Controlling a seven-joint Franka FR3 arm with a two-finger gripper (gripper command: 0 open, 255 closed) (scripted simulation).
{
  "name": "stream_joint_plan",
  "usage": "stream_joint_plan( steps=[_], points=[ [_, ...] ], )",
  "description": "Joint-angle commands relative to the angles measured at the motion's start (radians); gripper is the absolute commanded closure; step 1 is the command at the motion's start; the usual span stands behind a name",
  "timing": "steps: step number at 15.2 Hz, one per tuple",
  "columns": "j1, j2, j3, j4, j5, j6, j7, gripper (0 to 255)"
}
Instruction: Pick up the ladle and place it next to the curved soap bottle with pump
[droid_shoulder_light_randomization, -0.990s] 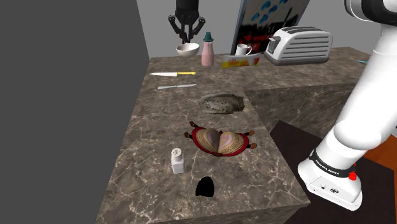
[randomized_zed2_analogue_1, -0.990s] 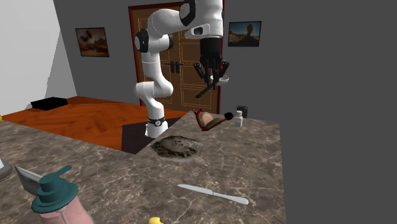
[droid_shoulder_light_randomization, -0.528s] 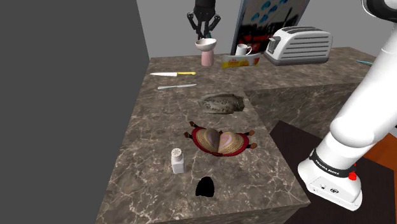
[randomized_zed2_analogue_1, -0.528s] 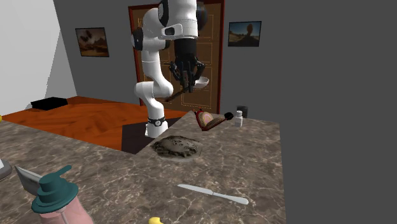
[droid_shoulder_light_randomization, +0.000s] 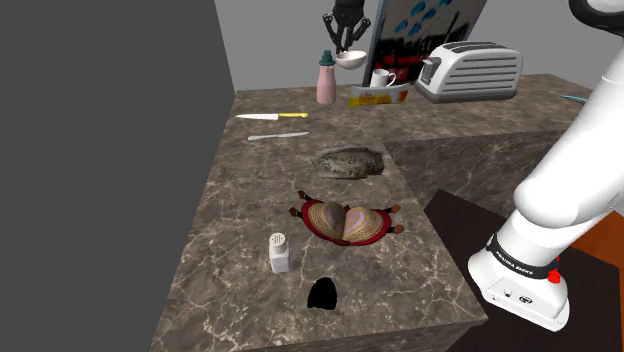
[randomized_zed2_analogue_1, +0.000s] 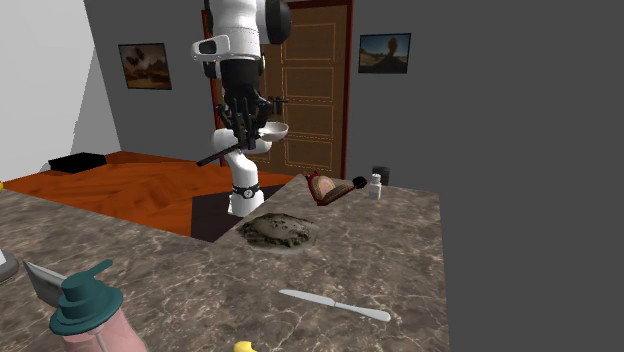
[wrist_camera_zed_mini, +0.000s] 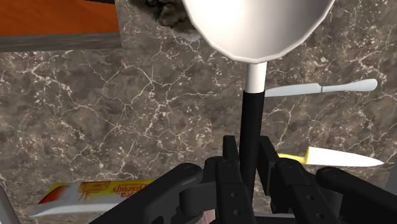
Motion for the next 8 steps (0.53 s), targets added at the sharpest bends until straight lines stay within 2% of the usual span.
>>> stream_joint_plan(
  steps=[1, 8],
  points=[
    [-0.022, 0.005, -0.018, 0.004, 0.006, 0.001, -0.043, 255],
    [-0.104, 0.072, -0.083, 0.093, 0.016, -0.025, -0.192, 255]
  ],
)
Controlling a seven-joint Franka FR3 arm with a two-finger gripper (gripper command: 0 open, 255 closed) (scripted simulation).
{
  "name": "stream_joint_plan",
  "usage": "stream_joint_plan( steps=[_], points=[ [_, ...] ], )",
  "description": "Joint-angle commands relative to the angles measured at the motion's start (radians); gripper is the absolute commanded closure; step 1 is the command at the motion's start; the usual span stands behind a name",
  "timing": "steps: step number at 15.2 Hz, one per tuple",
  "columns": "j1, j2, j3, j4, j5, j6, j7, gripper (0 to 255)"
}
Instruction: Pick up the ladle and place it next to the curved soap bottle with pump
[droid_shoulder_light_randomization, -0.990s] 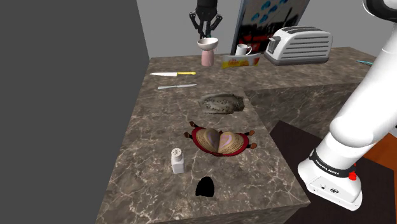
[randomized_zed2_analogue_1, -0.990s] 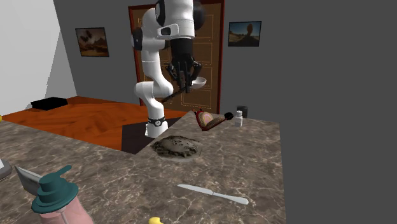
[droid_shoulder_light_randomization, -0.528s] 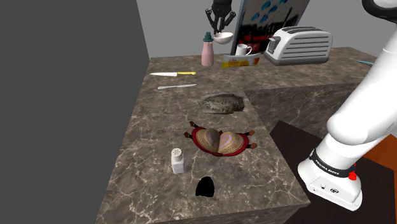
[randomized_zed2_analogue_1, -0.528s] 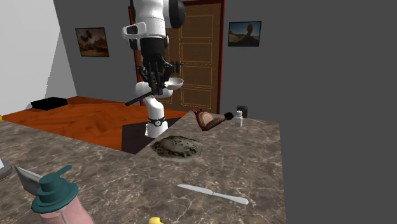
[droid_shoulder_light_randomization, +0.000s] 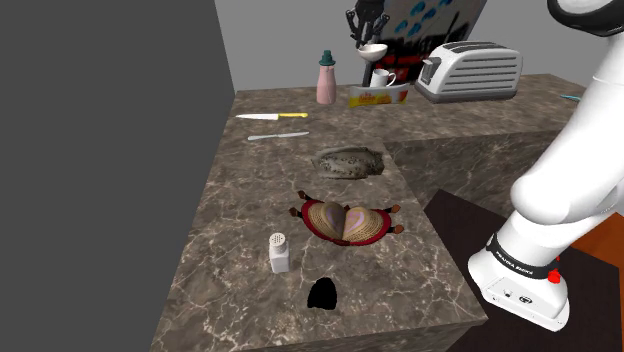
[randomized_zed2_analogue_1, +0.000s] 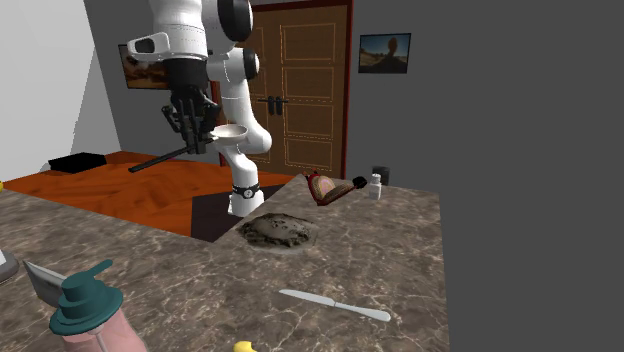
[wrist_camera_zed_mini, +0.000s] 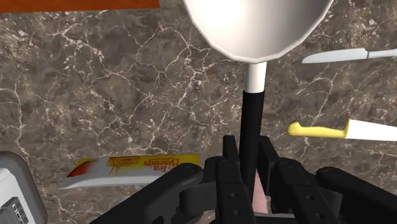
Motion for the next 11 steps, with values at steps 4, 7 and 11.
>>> stream_joint_plan(
  steps=[4, 7, 11],
  points=[
    [-0.056, 0.078, -0.041, 0.103, 0.003, -0.03, -0.102, 255],
    [-0.088, 0.14, -0.062, 0.192, 0.004, -0.059, -0.157, 255],
    [-0.128, 0.248, -0.086, 0.353, 0.002, -0.117, -0.226, 255]
  ],
)
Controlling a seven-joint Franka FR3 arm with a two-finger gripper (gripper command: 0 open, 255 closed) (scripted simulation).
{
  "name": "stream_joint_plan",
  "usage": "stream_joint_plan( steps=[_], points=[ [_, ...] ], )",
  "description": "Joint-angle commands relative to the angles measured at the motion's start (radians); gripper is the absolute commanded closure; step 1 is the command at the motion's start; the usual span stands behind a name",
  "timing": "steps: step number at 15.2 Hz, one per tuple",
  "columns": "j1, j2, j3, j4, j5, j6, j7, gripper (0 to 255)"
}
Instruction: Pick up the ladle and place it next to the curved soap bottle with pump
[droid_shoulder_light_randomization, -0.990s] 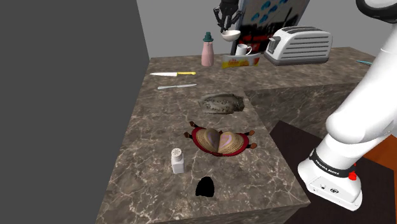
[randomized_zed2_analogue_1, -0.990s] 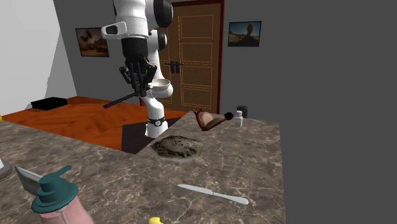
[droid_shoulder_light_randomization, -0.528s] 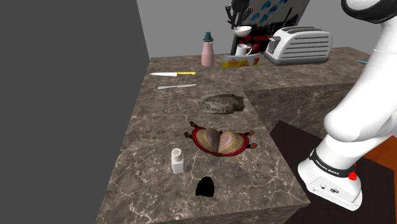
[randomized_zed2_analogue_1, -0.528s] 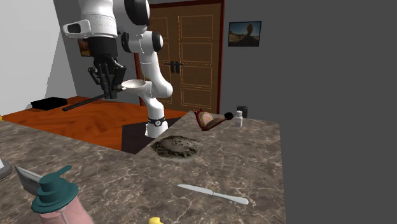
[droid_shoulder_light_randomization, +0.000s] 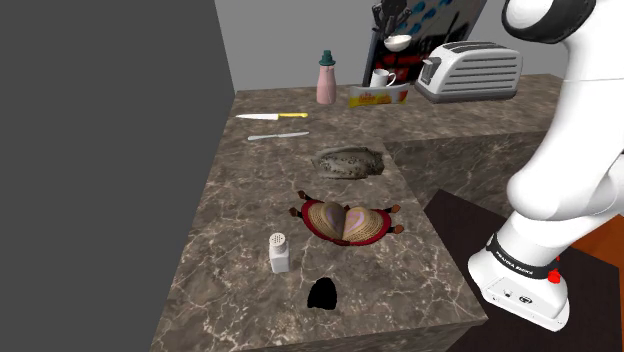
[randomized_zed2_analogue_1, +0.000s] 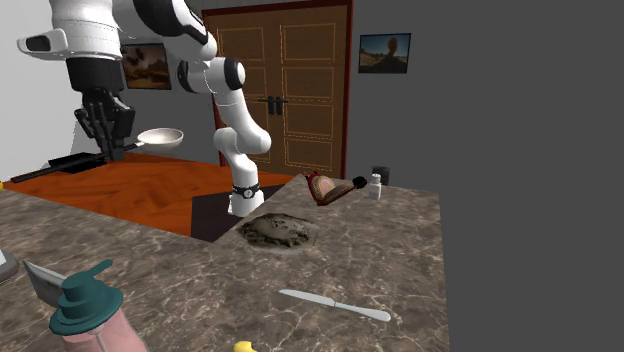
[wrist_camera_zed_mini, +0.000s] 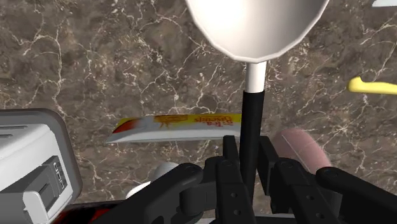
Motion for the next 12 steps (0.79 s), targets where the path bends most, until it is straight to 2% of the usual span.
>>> stream_joint_plan(
  steps=[1, 4, 12],
  points=[
    [-0.02, 0.061, -0.011, 0.092, -0.001, -0.033, -0.036, 255],
    [-0.043, 0.197, -0.025, 0.312, -0.007, -0.12, -0.082, 255],
    [-0.063, 0.098, -0.023, 0.037, 0.006, 0.055, -0.092, 255]
  ],
)
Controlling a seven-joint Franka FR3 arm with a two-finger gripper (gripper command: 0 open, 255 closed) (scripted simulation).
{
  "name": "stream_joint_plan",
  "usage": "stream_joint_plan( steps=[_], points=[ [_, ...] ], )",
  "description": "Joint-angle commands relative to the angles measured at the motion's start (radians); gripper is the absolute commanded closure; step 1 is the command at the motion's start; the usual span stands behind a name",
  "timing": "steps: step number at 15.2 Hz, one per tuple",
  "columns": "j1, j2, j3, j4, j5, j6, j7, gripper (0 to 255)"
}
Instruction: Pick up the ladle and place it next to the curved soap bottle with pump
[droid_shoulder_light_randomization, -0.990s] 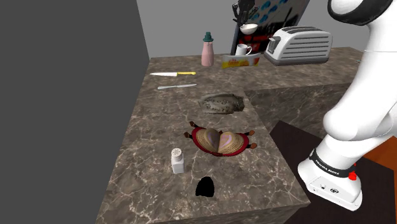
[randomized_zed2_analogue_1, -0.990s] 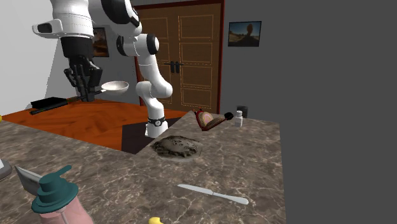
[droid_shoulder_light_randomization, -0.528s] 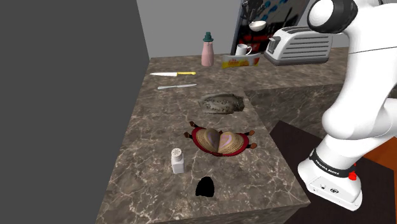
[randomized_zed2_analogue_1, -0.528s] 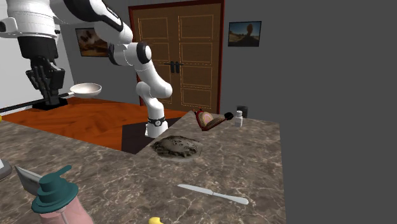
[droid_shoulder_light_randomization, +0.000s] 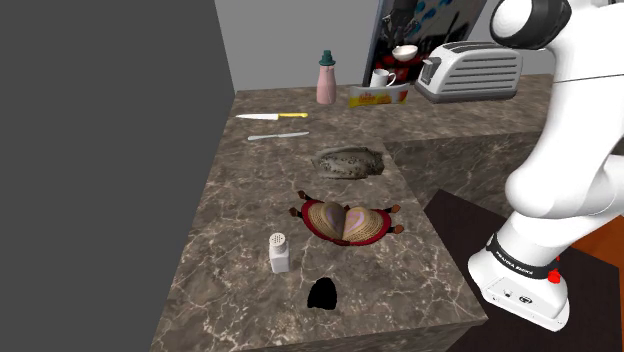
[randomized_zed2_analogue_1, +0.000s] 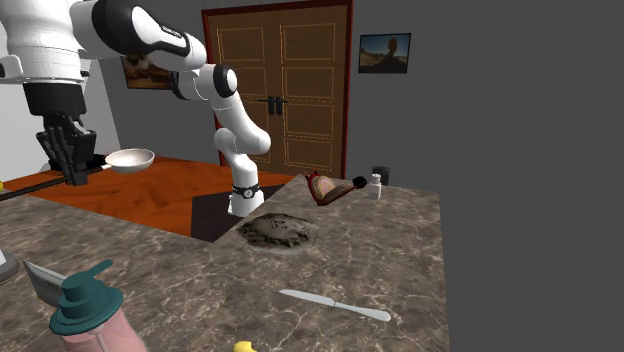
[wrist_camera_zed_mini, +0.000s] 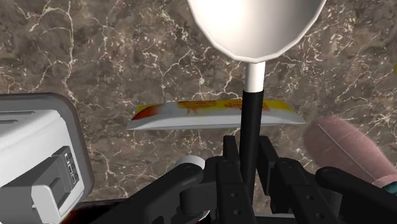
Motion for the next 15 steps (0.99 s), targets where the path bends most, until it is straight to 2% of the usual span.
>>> stream_joint_plan(
  steps=[1, 15],
  points=[
    [-0.002, -0.014, 0.0, -0.048, 0.002, 0.035, -0.001, 255],
    [-0.014, -0.06, 0.0, -0.309, 0.01, 0.249, -0.014, 255]
  ],
)
